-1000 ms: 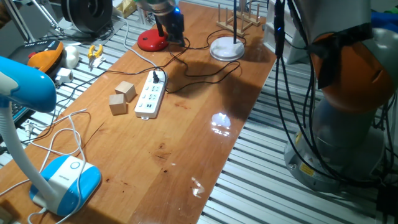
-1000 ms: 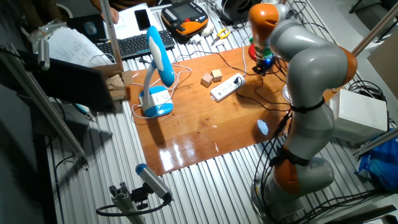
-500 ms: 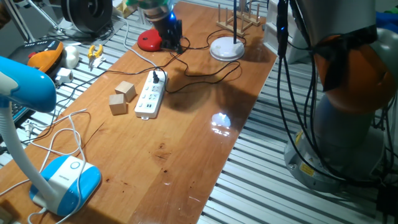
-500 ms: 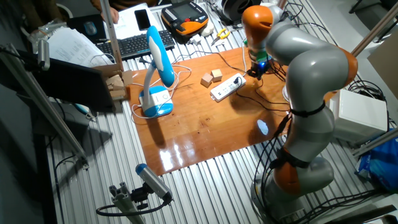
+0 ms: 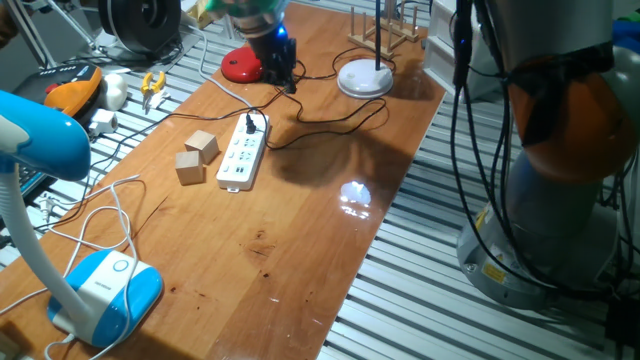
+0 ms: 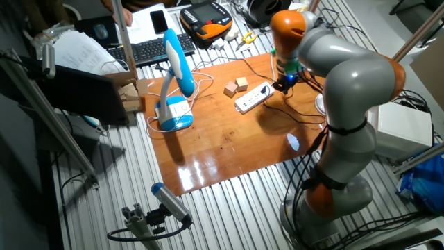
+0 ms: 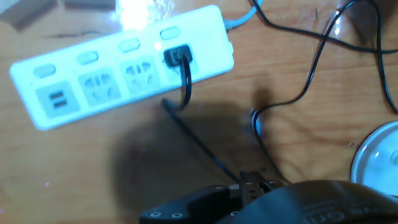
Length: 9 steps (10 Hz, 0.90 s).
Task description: Plug in the power cord of the desk lamp, turn on the socket, and light up the desk lamp
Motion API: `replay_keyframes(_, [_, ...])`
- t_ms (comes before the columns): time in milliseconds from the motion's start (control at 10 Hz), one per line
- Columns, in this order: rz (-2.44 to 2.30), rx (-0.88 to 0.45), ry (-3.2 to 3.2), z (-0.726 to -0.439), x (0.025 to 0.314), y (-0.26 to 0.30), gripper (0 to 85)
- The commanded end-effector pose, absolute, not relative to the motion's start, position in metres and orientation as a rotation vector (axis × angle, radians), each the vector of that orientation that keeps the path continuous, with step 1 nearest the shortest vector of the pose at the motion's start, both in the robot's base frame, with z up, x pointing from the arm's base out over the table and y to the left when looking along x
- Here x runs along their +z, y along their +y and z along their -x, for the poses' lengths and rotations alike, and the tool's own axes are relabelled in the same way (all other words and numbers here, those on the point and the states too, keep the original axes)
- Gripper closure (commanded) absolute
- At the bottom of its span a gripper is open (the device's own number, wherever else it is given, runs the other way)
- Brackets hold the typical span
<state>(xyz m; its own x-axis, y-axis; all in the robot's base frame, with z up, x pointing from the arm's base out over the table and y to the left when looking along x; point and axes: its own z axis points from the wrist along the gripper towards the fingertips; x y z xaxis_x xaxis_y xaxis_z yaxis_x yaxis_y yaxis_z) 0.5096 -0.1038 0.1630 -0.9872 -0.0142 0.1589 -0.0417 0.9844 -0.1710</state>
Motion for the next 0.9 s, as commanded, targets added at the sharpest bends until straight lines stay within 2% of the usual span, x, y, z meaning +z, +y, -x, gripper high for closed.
replay_keyframes(0, [-0.042, 0.266, -2.977, -0.505, 0.164, -0.103, 85.0])
replay_keyframes(300, [-0.041, 0.277, -2.988, -0.493, 0.166, -0.102, 85.0])
replay_keyframes(800, [-0.107, 0.286, -3.014, -0.491, 0.164, -0.102, 85.0])
